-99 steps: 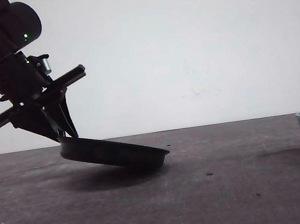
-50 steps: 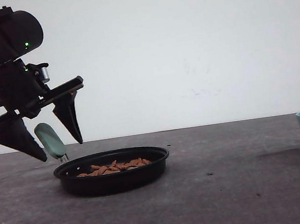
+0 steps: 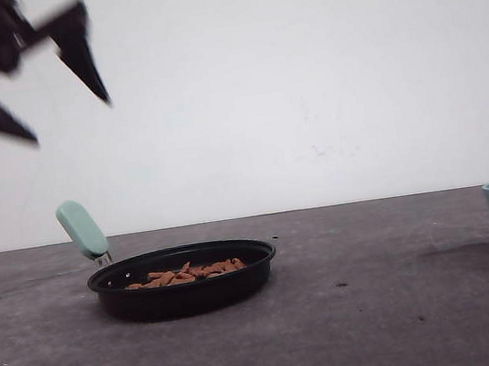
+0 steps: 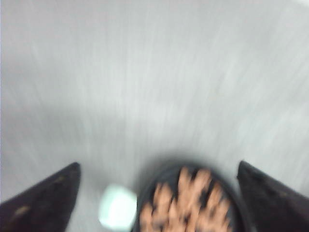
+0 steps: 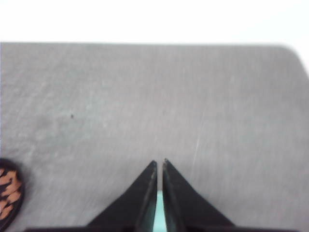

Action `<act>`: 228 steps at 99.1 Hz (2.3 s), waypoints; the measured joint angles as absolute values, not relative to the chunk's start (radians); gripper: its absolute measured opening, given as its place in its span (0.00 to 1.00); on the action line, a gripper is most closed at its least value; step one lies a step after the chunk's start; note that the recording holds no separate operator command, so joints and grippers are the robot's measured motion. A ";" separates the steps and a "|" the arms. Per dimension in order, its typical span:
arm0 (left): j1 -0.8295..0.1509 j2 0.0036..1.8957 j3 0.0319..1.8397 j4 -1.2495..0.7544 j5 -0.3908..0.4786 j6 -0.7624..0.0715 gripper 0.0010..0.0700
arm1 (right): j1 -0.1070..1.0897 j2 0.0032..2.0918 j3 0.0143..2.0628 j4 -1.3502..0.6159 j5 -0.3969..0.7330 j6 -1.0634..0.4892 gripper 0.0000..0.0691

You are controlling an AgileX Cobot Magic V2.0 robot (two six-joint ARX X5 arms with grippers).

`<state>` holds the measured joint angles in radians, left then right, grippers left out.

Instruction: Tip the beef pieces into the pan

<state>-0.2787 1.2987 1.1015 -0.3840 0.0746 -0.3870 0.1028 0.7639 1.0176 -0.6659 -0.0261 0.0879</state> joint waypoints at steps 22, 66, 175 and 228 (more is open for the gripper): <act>-0.277 1.026 1.081 -0.308 -0.098 -0.333 0.05 | 0.103 0.695 0.979 -0.555 -0.026 0.009 0.02; -0.257 0.670 0.876 -0.340 -0.204 -0.319 0.02 | 0.123 0.450 0.932 -0.517 -0.027 -0.109 0.02; -0.257 0.649 0.876 -0.333 -0.207 -0.319 0.02 | 0.123 0.411 0.921 -0.743 0.138 -0.109 0.02; -0.257 0.649 0.876 -0.333 -0.207 -0.319 0.02 | 0.086 0.029 0.150 -0.193 0.091 0.087 0.02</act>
